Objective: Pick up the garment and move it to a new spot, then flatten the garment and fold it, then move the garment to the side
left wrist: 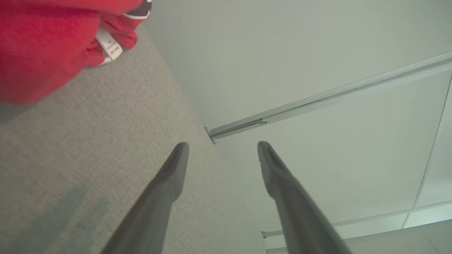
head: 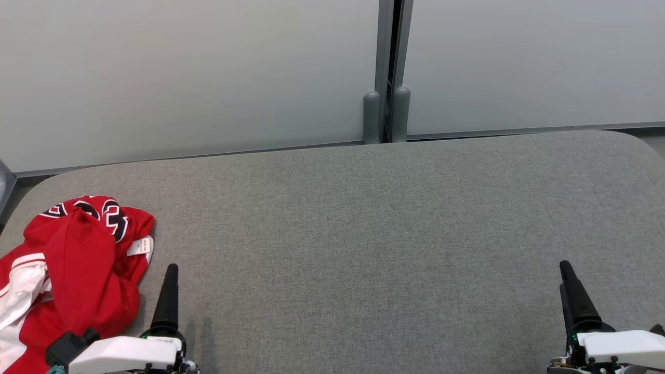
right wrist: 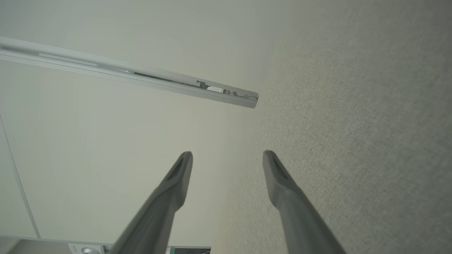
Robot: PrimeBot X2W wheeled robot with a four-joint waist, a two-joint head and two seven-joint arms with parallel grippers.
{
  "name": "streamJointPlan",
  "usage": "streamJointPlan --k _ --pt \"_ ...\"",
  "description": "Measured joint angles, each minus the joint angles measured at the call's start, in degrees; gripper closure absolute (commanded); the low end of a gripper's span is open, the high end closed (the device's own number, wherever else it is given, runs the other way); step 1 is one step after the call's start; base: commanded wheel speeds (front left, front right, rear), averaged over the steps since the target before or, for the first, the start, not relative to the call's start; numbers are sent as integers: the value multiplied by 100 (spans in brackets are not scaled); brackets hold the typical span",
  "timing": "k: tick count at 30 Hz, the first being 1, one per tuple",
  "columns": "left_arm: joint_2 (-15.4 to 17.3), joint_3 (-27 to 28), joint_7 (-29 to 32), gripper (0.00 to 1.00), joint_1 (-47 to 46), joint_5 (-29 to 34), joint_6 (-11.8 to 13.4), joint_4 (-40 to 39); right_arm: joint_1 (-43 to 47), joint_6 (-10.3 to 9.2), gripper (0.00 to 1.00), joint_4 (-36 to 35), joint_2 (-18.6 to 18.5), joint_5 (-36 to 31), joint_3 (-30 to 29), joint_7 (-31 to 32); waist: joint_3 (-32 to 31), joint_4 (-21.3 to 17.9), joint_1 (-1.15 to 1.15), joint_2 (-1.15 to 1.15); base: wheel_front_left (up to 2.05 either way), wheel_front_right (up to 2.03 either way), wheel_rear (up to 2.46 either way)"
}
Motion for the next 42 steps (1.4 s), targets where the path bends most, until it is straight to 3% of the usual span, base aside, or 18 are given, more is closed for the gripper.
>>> streamJointPlan --k 20,42 --pt "151 -389 -381 0 131 2585 404 -134 -121 1 0 0 -35 -2976 320 -312 -25 46 0 0 0 0 0" --pt "475 -637 -720 0 330 4362 829 -37 -105 3 0 -126 -66 -4699 506 -287 -109 54 0 0 0 0 0"
